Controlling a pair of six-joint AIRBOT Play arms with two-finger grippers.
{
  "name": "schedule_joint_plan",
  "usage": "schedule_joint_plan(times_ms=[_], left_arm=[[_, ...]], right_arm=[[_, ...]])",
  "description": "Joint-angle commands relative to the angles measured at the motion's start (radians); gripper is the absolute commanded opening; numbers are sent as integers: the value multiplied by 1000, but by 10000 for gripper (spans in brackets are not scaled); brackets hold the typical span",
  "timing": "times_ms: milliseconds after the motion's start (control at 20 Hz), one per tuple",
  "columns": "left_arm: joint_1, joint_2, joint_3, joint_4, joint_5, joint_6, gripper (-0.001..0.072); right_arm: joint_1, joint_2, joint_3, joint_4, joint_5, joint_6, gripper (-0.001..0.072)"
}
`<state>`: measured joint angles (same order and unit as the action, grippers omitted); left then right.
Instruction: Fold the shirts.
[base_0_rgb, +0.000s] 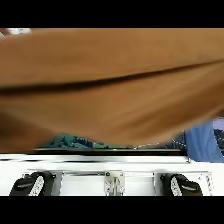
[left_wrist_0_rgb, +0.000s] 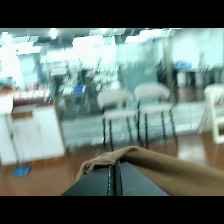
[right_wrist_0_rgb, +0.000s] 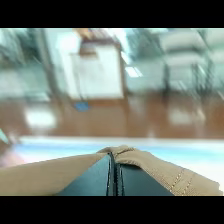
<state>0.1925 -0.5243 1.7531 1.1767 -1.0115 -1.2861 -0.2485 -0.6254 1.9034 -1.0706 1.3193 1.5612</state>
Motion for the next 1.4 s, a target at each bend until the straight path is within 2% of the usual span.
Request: schedule_joint_plan(times_ms=[0,150,250,300,400,500,600,700,800,850,900,950,1050,1100,1150,1200,1250,1350], left_arm=[[0,-6,-66,160,-179,-54,35],[0,-60,-219,161,-171,-53,35],[0,-138,-308,167,-157,-53,35],[0,-192,-343,167,-156,-54,35],[0,-317,-396,163,-156,-54,35],[0,-465,-414,159,-134,-54,35],[0,-616,-411,140,-58,-55,35],[0,-748,-400,55,-19,-55,35],[0,-857,-399,-61,-9,-55,36],[-2,-908,-399,-113,-10,-55,72],[-5,-953,-399,-153,-13,-55,163],[-9,-997,-399,-188,-21,-55,217],[-19,-1059,-399,-223,-38,-71,215],[-23,-1076,-399,-223,-39,-105,215],[-21,-1080,-399,-223,-39,-126,226],[-14,-1075,-396,-224,-48,-126,399],[2,-1071,-377,-222,-94,-125,627],[55,-1067,-315,-158,-268,-122,638]], right_arm=[[0,-53,18,-145,245,79,67],[1,-164,-82,-140,379,76,67],[1,-244,-223,-140,357,38,67],[1,-285,-306,-140,301,19,67],[1,-384,-484,-105,100,14,67],[11,-504,-601,36,-117,-4,67],[57,-663,-623,141,-293,-38,68],[110,-810,-624,246,-447,-59,68],[156,-907,-624,314,-558,-59,68],[179,-943,-624,323,-600,-59,68],[202,-970,-624,321,-623,-64,68],[220,-989,-623,321,-628,-81,68],[245,-1005,-624,320,-628,-117,76],[246,-1001,-623,323,-630,-140,105],[243,-991,-623,329,-653,-147,336],[229,-974,-619,338,-638,-152,693],[205,-950,-611,335,-598,-165,701],[130,-878,-592,298,-452,-226,701]])
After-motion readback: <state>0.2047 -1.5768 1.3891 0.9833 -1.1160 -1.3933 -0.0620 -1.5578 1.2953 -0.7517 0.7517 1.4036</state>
